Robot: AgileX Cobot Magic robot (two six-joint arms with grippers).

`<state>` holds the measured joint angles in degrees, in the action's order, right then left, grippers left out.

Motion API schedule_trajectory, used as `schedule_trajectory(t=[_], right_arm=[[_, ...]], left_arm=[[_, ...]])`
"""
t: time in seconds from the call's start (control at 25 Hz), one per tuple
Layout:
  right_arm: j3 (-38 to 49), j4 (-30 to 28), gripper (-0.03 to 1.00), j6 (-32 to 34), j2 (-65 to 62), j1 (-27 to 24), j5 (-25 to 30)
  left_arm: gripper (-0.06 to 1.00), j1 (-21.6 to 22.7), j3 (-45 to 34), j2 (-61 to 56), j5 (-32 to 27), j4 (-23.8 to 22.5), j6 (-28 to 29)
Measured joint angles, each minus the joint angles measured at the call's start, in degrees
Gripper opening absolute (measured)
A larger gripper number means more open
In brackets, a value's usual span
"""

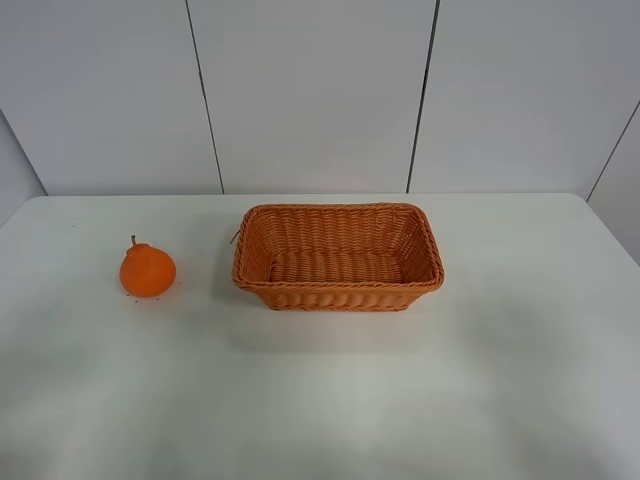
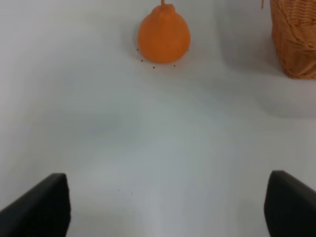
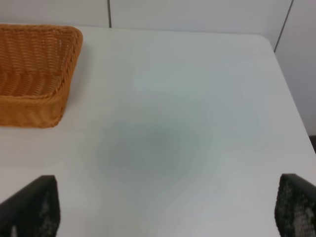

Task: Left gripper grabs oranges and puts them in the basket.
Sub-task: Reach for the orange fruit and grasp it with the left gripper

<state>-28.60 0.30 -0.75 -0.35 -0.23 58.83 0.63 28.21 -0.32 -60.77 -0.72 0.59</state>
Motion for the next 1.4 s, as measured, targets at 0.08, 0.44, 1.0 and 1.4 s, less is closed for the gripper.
schedule_trajectory(t=[0.08, 0.44, 1.0, 1.4], right_arm=[[0.0, 0.0, 0.69, 0.0, 0.0, 0.0, 0.0], [0.0, 0.0, 0.69, 0.0, 0.0, 0.0, 0.0], [0.0, 0.0, 0.69, 0.0, 0.0, 0.0, 0.0], [0.0, 0.0, 0.69, 0.0, 0.0, 0.0, 0.0]], left_arm=[[0.9, 0.0, 0.0, 0.0, 0.0, 0.0, 0.0], [0.9, 0.0, 0.0, 0.0, 0.0, 0.0, 0.0], [0.9, 0.0, 15.3, 32.4, 1.1, 0.0, -0.2], [0.9, 0.0, 39.5, 73.5, 2.3, 0.0, -1.9]])
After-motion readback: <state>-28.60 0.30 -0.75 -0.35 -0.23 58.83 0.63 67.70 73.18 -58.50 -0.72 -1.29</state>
